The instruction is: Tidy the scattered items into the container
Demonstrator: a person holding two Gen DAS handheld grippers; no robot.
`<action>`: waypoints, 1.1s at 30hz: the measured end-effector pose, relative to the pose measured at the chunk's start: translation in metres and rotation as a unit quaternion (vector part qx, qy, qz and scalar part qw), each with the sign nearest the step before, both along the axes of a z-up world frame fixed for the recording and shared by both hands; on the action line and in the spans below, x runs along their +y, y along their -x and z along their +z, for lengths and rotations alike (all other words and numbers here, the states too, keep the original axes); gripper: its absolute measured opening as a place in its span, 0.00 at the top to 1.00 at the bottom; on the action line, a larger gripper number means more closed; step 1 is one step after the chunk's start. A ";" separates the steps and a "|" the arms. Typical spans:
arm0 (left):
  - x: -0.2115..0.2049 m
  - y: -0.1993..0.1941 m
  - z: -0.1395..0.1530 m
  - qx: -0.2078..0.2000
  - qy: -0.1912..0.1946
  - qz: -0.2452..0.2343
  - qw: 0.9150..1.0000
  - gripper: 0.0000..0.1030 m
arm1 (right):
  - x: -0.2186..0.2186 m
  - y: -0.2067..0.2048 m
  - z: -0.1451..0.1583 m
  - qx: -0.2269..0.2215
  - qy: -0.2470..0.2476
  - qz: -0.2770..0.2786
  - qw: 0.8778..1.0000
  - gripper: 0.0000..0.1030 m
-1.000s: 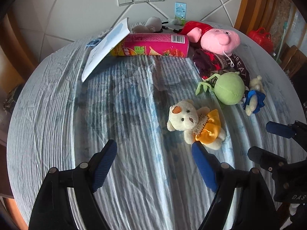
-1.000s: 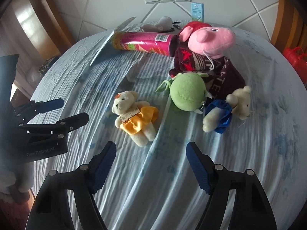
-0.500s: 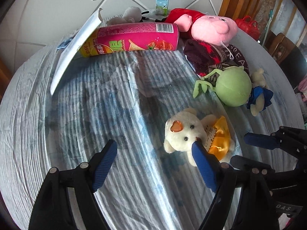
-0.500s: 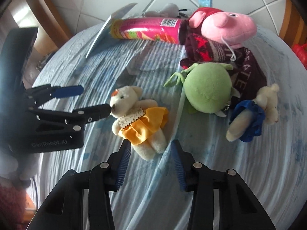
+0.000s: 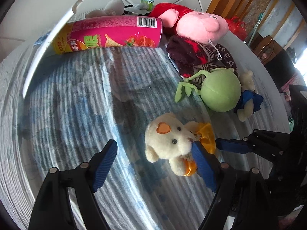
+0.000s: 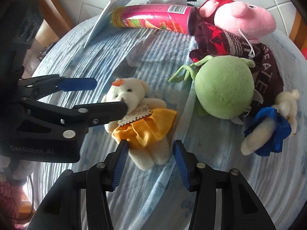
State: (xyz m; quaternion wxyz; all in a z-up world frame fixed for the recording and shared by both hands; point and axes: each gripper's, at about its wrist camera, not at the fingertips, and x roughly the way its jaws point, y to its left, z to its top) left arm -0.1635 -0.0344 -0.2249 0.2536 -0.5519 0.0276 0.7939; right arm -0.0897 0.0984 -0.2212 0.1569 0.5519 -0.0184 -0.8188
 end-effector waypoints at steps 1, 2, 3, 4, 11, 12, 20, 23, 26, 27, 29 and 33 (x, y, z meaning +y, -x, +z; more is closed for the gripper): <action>0.000 0.003 -0.002 -0.004 -0.006 0.000 1.000 0.22 | 0.000 0.001 0.000 0.000 0.001 0.000 1.000 0.53; 0.001 0.006 -0.004 -0.006 -0.011 -0.002 1.000 0.22 | 0.000 0.001 -0.001 0.000 0.002 0.000 1.000 0.53; 0.002 0.008 -0.007 -0.010 -0.013 -0.003 1.000 0.22 | 0.001 0.002 -0.001 0.001 0.003 0.001 1.000 0.53; 0.004 0.010 -0.009 -0.014 -0.015 -0.004 1.000 0.22 | 0.001 0.002 -0.001 0.001 0.004 0.001 1.000 0.53; 0.003 0.000 0.001 -0.001 -0.019 -0.006 1.000 0.52 | 0.001 0.005 -0.003 0.003 0.009 0.003 1.000 0.55; 0.002 -0.003 0.004 0.002 -0.020 -0.006 1.000 0.54 | 0.000 0.005 -0.003 0.003 0.007 0.004 1.000 0.56; -0.002 -0.021 0.023 0.028 -0.022 -0.004 0.999 0.55 | -0.010 0.003 0.009 0.016 0.001 0.019 1.000 0.61; -0.014 -0.027 0.033 0.034 -0.027 0.010 0.999 0.55 | -0.018 -0.001 0.019 0.027 -0.008 0.030 0.999 0.61; -0.024 -0.041 0.041 0.038 -0.032 0.028 0.998 0.55 | -0.024 -0.007 0.028 0.031 -0.003 0.042 0.999 0.64; -0.027 -0.046 0.044 0.037 -0.032 0.035 0.998 0.55 | -0.026 -0.009 0.031 0.031 0.001 0.046 0.998 0.64; -0.035 -0.058 0.050 0.036 -0.033 0.049 0.998 0.55 | -0.035 -0.017 0.038 0.036 -0.005 0.067 0.997 0.64; -0.047 -0.082 0.057 0.034 -0.033 0.079 0.996 0.55 | -0.045 -0.027 0.047 0.034 0.001 0.104 0.994 0.73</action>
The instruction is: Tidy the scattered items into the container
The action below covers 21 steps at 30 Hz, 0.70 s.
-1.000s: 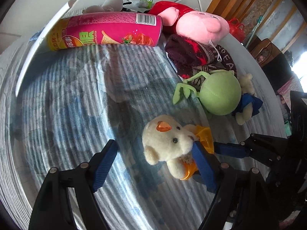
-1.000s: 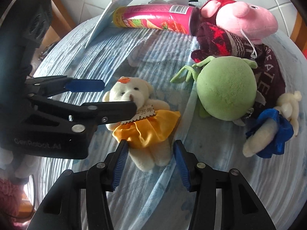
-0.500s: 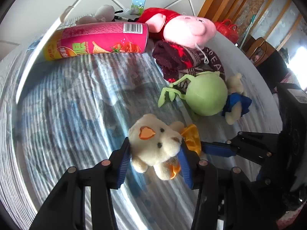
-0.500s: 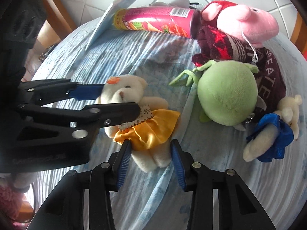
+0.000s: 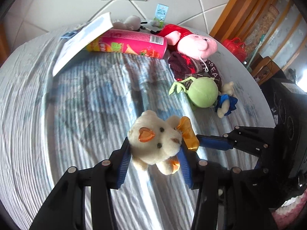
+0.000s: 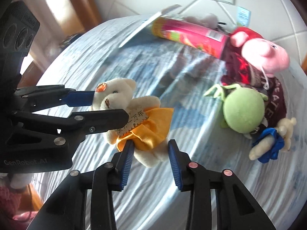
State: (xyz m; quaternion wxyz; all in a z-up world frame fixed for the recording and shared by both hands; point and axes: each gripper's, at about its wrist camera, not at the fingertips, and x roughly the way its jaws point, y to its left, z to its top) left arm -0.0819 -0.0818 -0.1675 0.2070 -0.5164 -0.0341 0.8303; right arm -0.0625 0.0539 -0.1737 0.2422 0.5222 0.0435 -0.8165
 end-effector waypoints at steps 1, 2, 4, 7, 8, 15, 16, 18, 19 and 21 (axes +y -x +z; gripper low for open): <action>-0.002 -0.005 0.001 -0.001 -0.003 0.007 1.000 0.55 | -0.002 -0.003 0.003 0.001 0.004 0.014 1.000 0.82; -0.004 -0.013 0.005 0.002 -0.002 0.017 1.000 0.55 | -0.004 -0.006 0.006 0.003 0.008 0.029 1.000 0.82; -0.006 -0.024 0.008 0.004 0.004 0.038 0.999 0.55 | -0.010 -0.009 0.008 0.004 0.003 0.060 0.998 0.82; -0.012 -0.034 0.003 -0.001 0.018 0.068 0.998 0.55 | -0.014 -0.013 0.003 0.005 -0.015 0.086 0.996 0.82; -0.015 -0.037 -0.001 -0.006 0.020 0.081 0.997 0.55 | -0.015 -0.013 -0.001 0.003 -0.014 0.093 0.996 0.82; -0.041 -0.048 -0.046 -0.054 0.023 0.144 0.988 0.55 | -0.027 -0.019 -0.028 -0.020 -0.022 0.148 0.989 0.61; -0.045 -0.050 -0.051 -0.060 0.020 0.152 0.986 0.55 | -0.030 -0.020 -0.032 -0.022 -0.023 0.157 0.987 0.54; -0.049 -0.052 -0.056 -0.065 0.016 0.159 0.985 0.55 | -0.036 -0.022 -0.039 -0.024 -0.026 0.170 0.985 0.48; -0.050 -0.052 -0.057 -0.065 0.015 0.160 0.985 0.55 | -0.039 -0.022 -0.043 -0.025 -0.028 0.174 0.984 0.48; -0.050 -0.052 -0.058 -0.066 0.013 0.161 0.985 0.55 | -0.045 -0.021 -0.051 -0.025 -0.033 0.183 0.982 0.48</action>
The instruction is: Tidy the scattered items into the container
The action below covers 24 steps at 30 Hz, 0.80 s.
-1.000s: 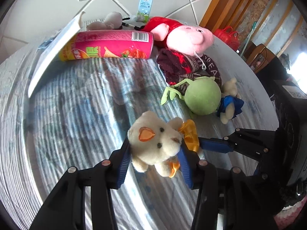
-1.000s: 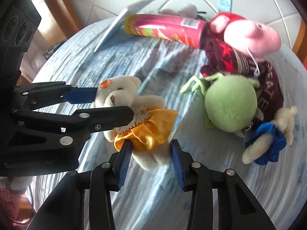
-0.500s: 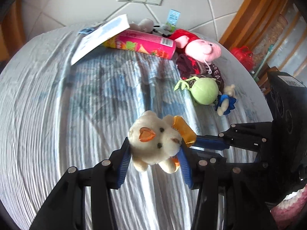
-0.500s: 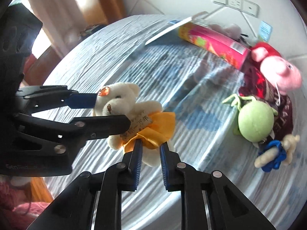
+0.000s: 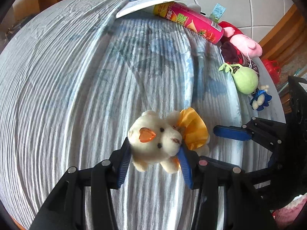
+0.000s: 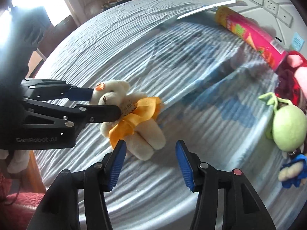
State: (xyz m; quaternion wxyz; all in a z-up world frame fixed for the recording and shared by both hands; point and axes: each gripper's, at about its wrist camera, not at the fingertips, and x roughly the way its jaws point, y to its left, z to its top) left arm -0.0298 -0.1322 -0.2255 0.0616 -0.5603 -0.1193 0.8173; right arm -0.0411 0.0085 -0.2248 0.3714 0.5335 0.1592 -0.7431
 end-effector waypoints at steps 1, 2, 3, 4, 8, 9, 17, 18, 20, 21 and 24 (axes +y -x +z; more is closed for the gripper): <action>0.000 0.000 -0.001 0.000 -0.001 0.000 1.000 0.55 | -0.003 0.000 -0.002 0.004 -0.001 0.006 1.000 0.48; -0.001 0.000 -0.001 0.000 -0.002 0.000 1.000 0.55 | -0.007 0.000 -0.004 0.009 -0.003 0.012 1.000 0.48; -0.001 0.000 -0.002 0.000 -0.003 0.001 1.000 0.55 | -0.010 -0.001 -0.006 0.014 -0.004 0.018 1.000 0.49; -0.001 0.000 -0.003 0.000 -0.003 0.001 1.000 0.55 | -0.013 -0.001 -0.006 0.016 -0.007 0.024 1.000 0.49; -0.002 -0.001 -0.001 0.000 -0.008 0.006 1.000 0.55 | -0.021 -0.006 -0.006 0.041 -0.018 0.031 0.998 0.58; -0.001 -0.002 0.002 0.003 -0.007 0.005 1.000 0.55 | -0.021 -0.007 -0.006 0.043 -0.017 0.027 0.999 0.65; 0.000 -0.017 0.049 0.053 0.007 0.008 0.999 0.55 | -0.014 -0.005 0.032 0.047 0.035 0.016 0.998 0.67; -0.001 -0.019 0.054 0.060 0.010 0.012 0.998 0.55 | -0.016 -0.006 0.037 0.053 0.039 0.020 0.998 0.67; -0.004 -0.025 0.064 0.069 0.013 0.020 0.997 0.55 | -0.019 -0.009 0.048 0.065 0.046 0.027 0.996 0.67; -0.006 -0.029 0.069 0.075 0.017 0.025 0.997 0.55 | -0.022 -0.012 0.051 0.067 0.049 0.033 0.996 0.67; -0.014 -0.043 0.078 0.085 0.025 0.045 0.995 0.55 | -0.030 -0.022 0.058 0.073 0.057 0.054 0.994 0.67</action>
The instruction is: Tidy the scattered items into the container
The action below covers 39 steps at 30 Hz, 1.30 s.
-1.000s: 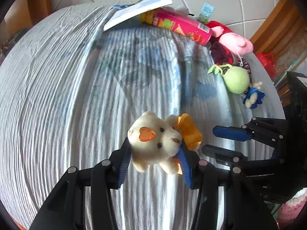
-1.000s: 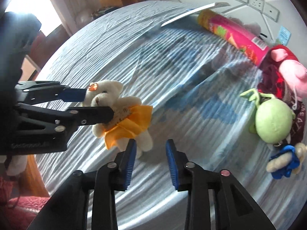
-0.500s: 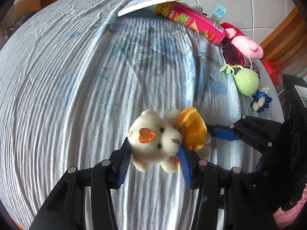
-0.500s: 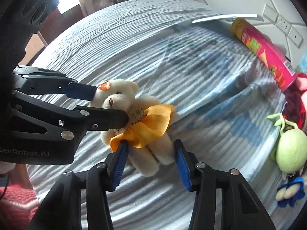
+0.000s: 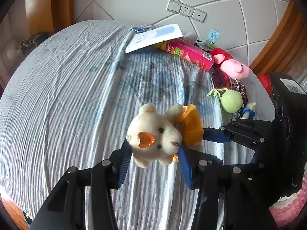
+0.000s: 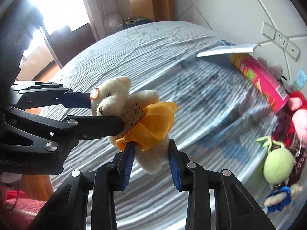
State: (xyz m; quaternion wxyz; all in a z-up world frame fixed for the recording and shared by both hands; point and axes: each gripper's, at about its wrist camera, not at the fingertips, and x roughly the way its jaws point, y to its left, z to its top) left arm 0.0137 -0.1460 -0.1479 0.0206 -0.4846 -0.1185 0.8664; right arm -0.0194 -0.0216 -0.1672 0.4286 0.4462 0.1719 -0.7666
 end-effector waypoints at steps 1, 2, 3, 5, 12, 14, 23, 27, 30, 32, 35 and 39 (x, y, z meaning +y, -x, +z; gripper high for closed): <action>-0.003 -0.005 0.002 0.002 0.002 0.008 1.000 0.55 | -0.003 -0.003 0.002 0.002 0.002 0.007 1.000 0.67; -0.006 -0.010 0.003 0.004 0.003 0.016 1.000 0.55 | -0.005 -0.007 0.005 0.004 0.005 0.014 1.000 0.67; -0.009 -0.015 0.004 0.005 0.004 0.024 1.000 0.55 | -0.008 -0.010 0.007 0.007 0.007 0.021 1.000 0.67; -0.015 -0.026 0.006 0.007 0.007 0.041 0.999 0.55 | -0.015 -0.016 0.009 0.008 0.011 0.038 0.999 0.67; -0.040 -0.071 0.009 0.006 0.014 0.108 0.994 0.55 | -0.048 -0.041 0.009 0.006 0.018 0.107 0.994 0.67; -0.050 -0.085 0.009 0.006 0.011 0.131 0.991 0.55 | -0.059 -0.049 0.010 0.005 0.019 0.126 0.992 0.67; -0.098 -0.154 0.008 0.006 0.015 0.220 0.975 0.55 | -0.122 -0.102 0.013 0.004 0.020 0.216 0.976 0.67; -0.121 -0.187 0.004 0.003 0.015 0.258 0.966 0.55 | -0.154 -0.133 0.010 0.001 0.019 0.252 0.968 0.67; -0.141 -0.215 0.002 -0.001 0.016 0.282 0.959 0.55 | -0.180 -0.160 0.008 -0.002 0.017 0.276 0.961 0.67; -0.153 -0.234 0.001 -0.001 0.015 0.297 0.955 0.55 | -0.197 -0.180 0.006 -0.002 0.016 0.290 0.957 0.67; -0.172 -0.264 -0.002 -0.001 0.014 0.318 0.948 0.55 | -0.222 -0.209 0.004 -0.002 0.013 0.312 0.950 0.67; -0.197 -0.308 -0.007 -0.004 0.014 0.344 0.939 0.55 | -0.257 -0.249 0.001 -0.003 0.009 0.339 0.941 0.67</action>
